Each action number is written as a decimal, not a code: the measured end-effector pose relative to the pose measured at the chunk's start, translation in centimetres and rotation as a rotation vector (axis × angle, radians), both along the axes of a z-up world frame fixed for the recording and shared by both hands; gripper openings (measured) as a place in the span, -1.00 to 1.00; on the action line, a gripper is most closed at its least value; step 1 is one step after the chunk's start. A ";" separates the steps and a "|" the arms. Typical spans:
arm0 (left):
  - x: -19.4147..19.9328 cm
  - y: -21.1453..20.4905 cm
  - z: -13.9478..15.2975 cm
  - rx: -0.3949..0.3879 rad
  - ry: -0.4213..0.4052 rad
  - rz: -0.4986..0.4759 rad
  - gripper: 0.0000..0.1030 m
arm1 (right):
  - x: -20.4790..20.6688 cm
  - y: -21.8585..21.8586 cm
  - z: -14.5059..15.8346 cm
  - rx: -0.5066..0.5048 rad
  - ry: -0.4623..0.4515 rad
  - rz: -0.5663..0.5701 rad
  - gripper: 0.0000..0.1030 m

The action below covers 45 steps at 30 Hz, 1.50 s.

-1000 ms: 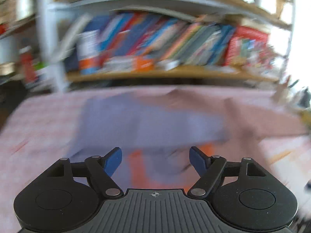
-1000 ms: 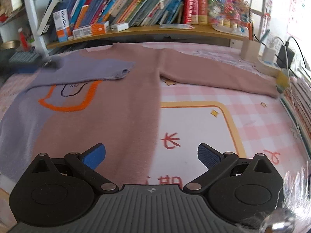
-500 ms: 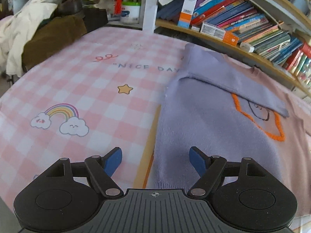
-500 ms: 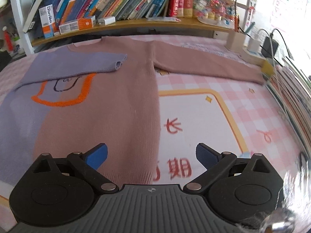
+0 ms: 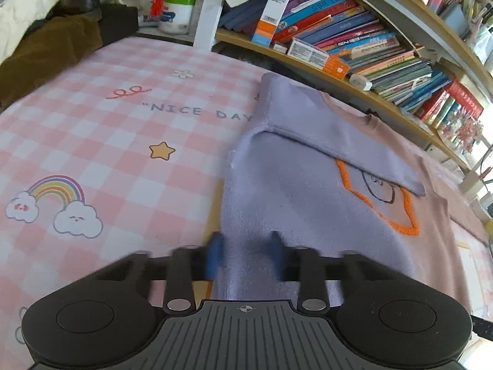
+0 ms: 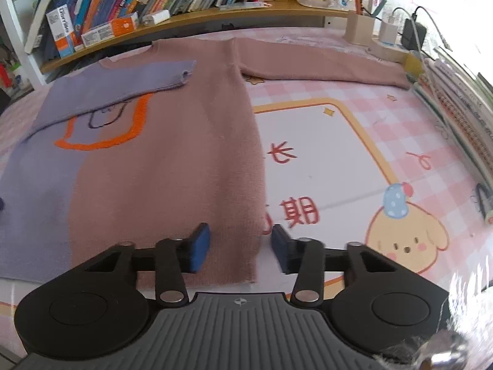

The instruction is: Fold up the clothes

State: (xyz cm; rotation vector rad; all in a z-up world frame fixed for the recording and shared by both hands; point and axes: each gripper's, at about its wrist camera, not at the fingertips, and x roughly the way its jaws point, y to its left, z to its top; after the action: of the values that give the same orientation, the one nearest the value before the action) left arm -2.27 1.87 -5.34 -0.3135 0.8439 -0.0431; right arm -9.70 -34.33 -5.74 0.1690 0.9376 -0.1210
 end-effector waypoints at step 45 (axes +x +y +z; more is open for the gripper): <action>-3.3 2.6 3.3 0.128 -0.113 -0.048 0.33 | -1.1 6.4 2.8 -0.094 -0.155 -0.005 0.58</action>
State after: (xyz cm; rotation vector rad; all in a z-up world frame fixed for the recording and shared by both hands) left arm -5.59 4.48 -2.03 -0.1691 0.7387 -0.0511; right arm -10.84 -27.96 -2.91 0.0920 0.7753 -0.1545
